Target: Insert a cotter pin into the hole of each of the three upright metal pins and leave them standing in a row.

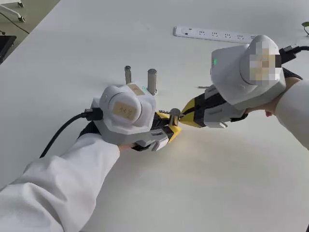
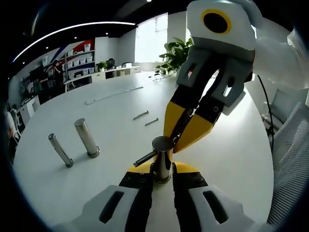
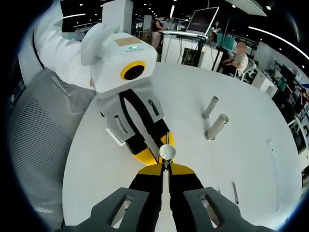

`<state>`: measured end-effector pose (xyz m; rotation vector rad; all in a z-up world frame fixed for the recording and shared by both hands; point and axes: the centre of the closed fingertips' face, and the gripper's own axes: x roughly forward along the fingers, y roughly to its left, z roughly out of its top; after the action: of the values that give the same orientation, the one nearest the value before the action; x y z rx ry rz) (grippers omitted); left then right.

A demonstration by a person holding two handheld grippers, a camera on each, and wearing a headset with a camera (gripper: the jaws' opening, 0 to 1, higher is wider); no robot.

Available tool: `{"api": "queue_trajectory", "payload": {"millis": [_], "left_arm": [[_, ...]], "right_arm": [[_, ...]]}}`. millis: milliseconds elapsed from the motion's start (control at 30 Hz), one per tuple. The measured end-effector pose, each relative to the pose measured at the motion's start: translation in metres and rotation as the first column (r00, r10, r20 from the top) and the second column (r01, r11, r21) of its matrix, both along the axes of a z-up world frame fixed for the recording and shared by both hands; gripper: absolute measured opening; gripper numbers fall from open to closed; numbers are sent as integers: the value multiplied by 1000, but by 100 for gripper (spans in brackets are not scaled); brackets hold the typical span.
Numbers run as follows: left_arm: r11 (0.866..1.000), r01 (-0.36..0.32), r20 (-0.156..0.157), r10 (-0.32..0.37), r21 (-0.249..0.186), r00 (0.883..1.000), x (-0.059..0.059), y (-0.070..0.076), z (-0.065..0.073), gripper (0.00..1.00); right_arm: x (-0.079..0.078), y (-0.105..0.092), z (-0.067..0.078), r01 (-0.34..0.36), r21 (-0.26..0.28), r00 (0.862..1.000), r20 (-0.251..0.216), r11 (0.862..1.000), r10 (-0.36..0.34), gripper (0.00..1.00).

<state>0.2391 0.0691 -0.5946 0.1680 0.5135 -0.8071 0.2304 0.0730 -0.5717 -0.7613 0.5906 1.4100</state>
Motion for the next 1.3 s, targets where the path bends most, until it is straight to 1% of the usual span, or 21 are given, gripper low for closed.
{"api": "queue_trajectory", "payload": {"millis": [33,100,167,267,400,433,500,533,567,600,633,700,733,800,867,900,933,1033,1100,1233,1300], "left_arm": [[1000,19,-15,-19,-10,1000,-3,-2,-1,19],[999,32,-12,-32,-13,999,-5,-3,0,27],[999,40,-10,-40,-10,999,-6,-1,1,32],[997,50,-31,-52,-63,998,-11,-3,9,37],[995,79,-25,-81,-58,996,-18,1,14,51],[994,87,-19,-88,-68,996,-20,3,17,54],[991,90,-23,-93,-94,995,-23,4,21,60],[991,87,-21,-89,-106,996,-24,6,24,64],[990,80,-22,-83,-115,996,-25,8,25,68],[990,69,-42,-75,-124,996,-26,10,25,72],[990,67,-48,-74,-125,996,-26,11,25,75],[989,68,-38,-73,-135,997,-28,14,30,76],[987,63,-38,-69,-146,997,-28,15,33,79],[983,63,-39,-70,-174,997,-30,16,39,89],[972,78,-44,-90,-223,995,-35,12,48,99],[962,86,-38,-99,-258,994,-38,10,56,99],[960,88,-20,-97,-264,995,-37,11,61,99],[953,76,-17,-85,-294,996,-39,14,72,99],[956,74,-12,-81,-284,997,-40,16,74,99],[973,71,-2,-74,-221,997,-39,25,71,99],[976,70,-1,-71,-208,997,-40,27,70,99]], "right_arm": [[1,0,0,12,7,1000,-3,1000,-12,0],[3,-1,0,20,12,1000,4,1000,-20,7],[1,-1,0,34,17,999,-16,999,-34,10],[-2,0,2,48,38,998,-37,998,-46,9],[-6,0,3,61,57,997,-44,996,-59,12],[-6,0,3,59,60,998,-37,996,-57,13],[-7,1,3,64,65,997,-48,996,-61,14],[-9,4,5,65,87,997,-56,994,-61,16],[-10,5,5,71,92,996,-65,993,-65,17],[-9,5,4,74,96,995,-71,993,-68,19],[-8,6,4,74,98,995,-70,992,-68,20],[-10,9,4,81,113,994,-85,990,-71,21],[-10,9,4,80,115,994,-86,990,-70,20],[-9,10,3,82,115,994,-83,990,-72,20],[-8,11,2,87,115,994,-83,990,-77,21],[-8,11,1,89,117,993,-82,989,-80,23],[-7,12,1,94,117,993,-81,989,-85,25],[-7,12,0,99,119,992,-93,988,-89,23],[-7,13,-1,102,120,991,-100,988,-90,21],[-8,17,-2,107,120,990,-108,987,-94,21],[-7,17,-4,106,117,990,-108,987,-94,21]]}}
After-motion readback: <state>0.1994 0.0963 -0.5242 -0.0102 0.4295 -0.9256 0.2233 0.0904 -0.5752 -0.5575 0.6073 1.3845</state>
